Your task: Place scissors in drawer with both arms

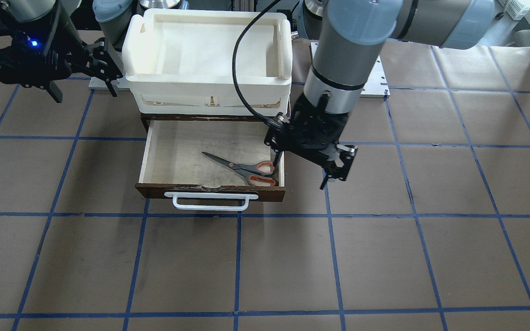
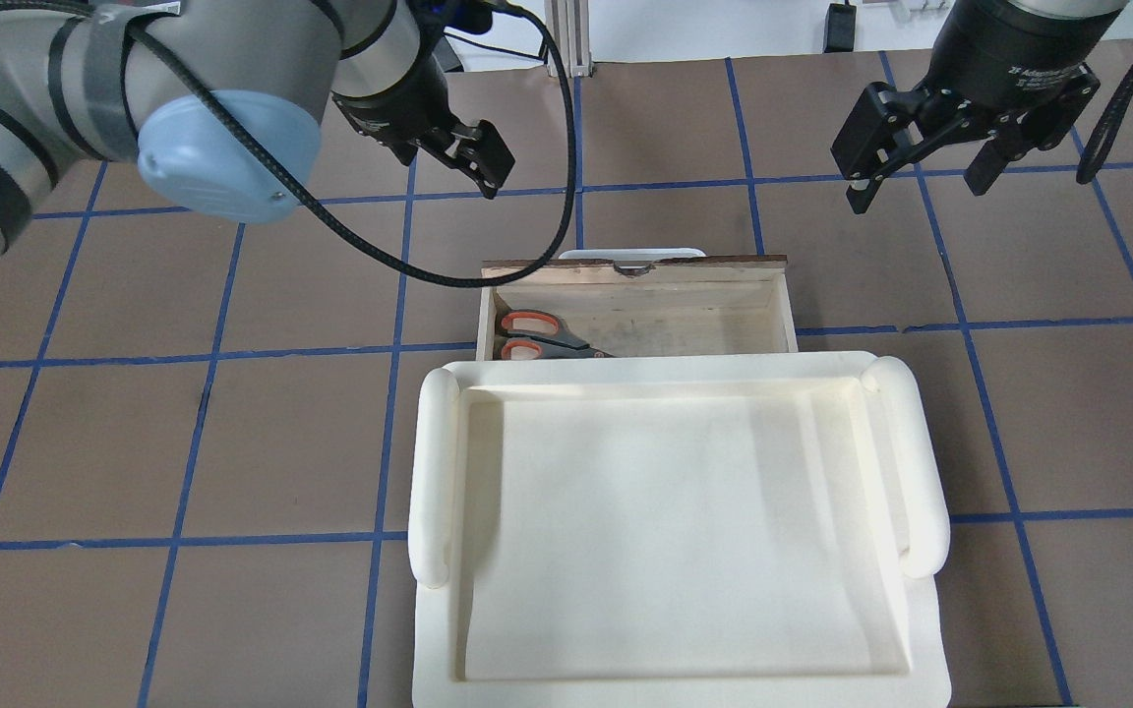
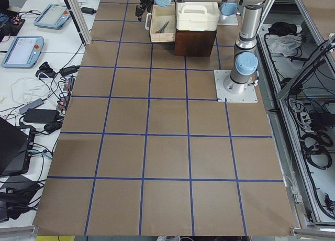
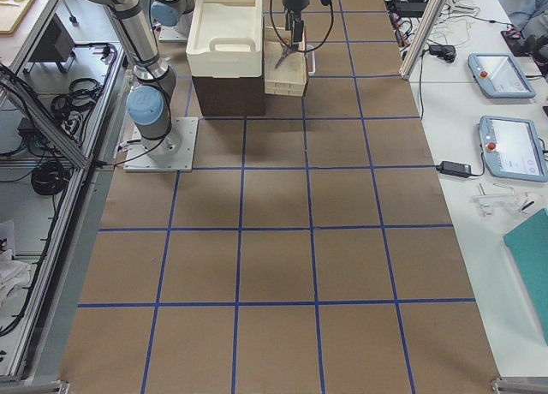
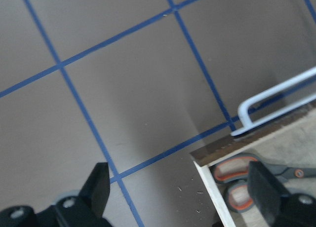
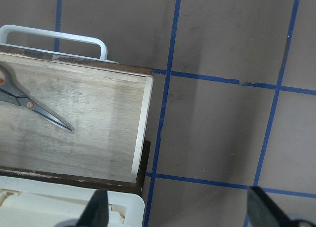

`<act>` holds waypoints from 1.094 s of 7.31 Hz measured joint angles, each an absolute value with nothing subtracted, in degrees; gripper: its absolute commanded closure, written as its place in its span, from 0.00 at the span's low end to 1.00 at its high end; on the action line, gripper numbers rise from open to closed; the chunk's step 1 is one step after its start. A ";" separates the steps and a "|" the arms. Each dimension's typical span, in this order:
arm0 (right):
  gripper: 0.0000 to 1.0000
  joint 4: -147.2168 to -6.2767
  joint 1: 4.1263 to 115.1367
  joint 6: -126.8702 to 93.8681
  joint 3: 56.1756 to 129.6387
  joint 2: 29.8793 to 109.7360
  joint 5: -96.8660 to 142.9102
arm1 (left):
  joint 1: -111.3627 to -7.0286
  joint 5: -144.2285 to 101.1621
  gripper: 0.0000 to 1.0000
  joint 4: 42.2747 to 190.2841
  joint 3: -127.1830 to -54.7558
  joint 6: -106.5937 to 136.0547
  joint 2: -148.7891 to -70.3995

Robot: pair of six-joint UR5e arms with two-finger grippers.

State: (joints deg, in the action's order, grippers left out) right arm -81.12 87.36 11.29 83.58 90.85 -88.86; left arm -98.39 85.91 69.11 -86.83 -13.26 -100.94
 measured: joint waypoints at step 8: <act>0.00 -81.07 87.29 12.08 83.58 90.87 -88.81 | -84.88 90.87 0.00 82.92 -88.81 -1.89 -93.65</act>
